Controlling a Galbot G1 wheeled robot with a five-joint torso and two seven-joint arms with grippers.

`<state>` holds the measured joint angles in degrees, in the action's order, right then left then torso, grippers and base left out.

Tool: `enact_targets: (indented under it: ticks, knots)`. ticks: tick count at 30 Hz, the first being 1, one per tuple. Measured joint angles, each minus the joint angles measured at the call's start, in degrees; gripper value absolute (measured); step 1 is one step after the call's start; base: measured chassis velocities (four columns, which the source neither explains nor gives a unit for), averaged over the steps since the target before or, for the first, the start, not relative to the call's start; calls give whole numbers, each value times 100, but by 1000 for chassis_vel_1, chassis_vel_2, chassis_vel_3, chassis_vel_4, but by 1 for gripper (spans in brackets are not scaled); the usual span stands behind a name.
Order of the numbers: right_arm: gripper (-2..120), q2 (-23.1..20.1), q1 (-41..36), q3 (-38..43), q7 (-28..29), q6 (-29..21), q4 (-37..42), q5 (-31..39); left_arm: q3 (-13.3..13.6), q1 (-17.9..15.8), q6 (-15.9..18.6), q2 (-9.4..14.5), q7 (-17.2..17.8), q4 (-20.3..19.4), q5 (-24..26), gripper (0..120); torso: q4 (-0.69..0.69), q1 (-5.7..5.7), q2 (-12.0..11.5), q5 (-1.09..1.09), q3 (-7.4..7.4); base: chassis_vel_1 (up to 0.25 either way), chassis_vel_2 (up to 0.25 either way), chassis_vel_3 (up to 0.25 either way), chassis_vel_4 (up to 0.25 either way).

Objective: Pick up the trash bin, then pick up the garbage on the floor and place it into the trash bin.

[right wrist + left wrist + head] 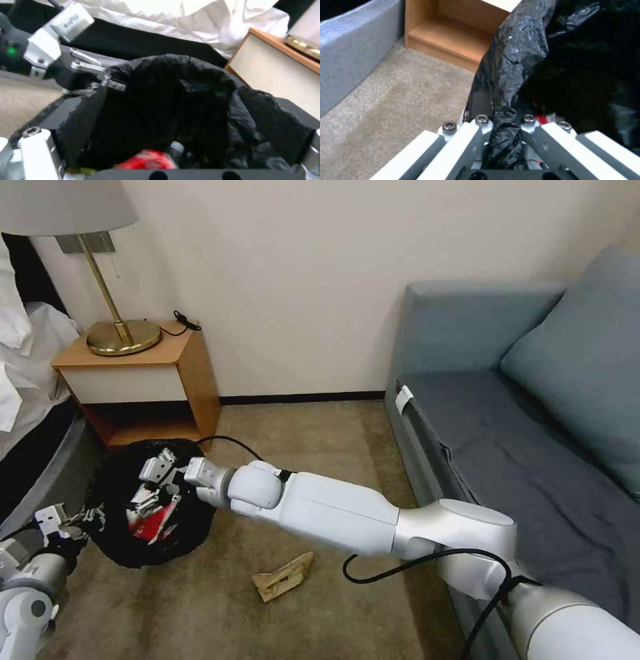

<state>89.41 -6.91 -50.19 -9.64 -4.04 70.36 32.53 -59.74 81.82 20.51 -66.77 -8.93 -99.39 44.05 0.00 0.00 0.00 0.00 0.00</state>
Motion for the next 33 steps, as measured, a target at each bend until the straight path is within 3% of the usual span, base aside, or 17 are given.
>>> enact_targets:
  ticks: [7, 16, 21, 25, 26, 27, 30, 33]
  knots:
    - [100, -198, -76, 331, 204, -8, 163, -62, -40, 7, 0, -23, 5, -6, -7, 2, 2, 0, 0, 0, 0, 0, 0, 0, 0]
    - [100, -1163, -116, 860, 368, -308, 676, -394, -318, 8, -31, 10, 7, 48, -274, 2, -1, 0, 0, 1, 0, 0, 0, 0, 0]
    - [100, -1653, -197, 829, -40, -613, 762, -752, -459, -23, -80, 46, 6, 112, -436, 2, 0, 0, 0, 2, 0, 0, 0, 0, 0]
    - [100, -2150, -103, 541, -1196, -1178, 841, -767, -557, -30, -94, 76, -2, 166, -489, 2, -1, 0, 0, 2, 0, 0, 0, 0, 0]
    - [100, -2150, -103, 541, -1196, -1178, 841, -767, -557, -30, -94, 76, -2, 166, -489, 2, -1, 0, 0, 2, 0, 0, 0, 0, 0]
    - [100, -2238, -55, 440, -1725, -1349, 850, -741, -574, -29, -94, 76, -5, 178, -494, 2, -2, 0, 0, 0, 0, 0, 0, 0, 0]
    - [100, -2221, 41, 112, -2617, -1526, 778, -793, -615, -11, -96, 60, -9, 183, -504, 2, -1, 0, 0, 1, 0, 0, 0, 0, 0]
    - [100, -2091, 141, -231, -3078, -1569, 645, -705, -628, 4, -97, 29, -16, 173, -515, 2, 1, 0, 0, 0, 0, 0, 0, 0, 0]
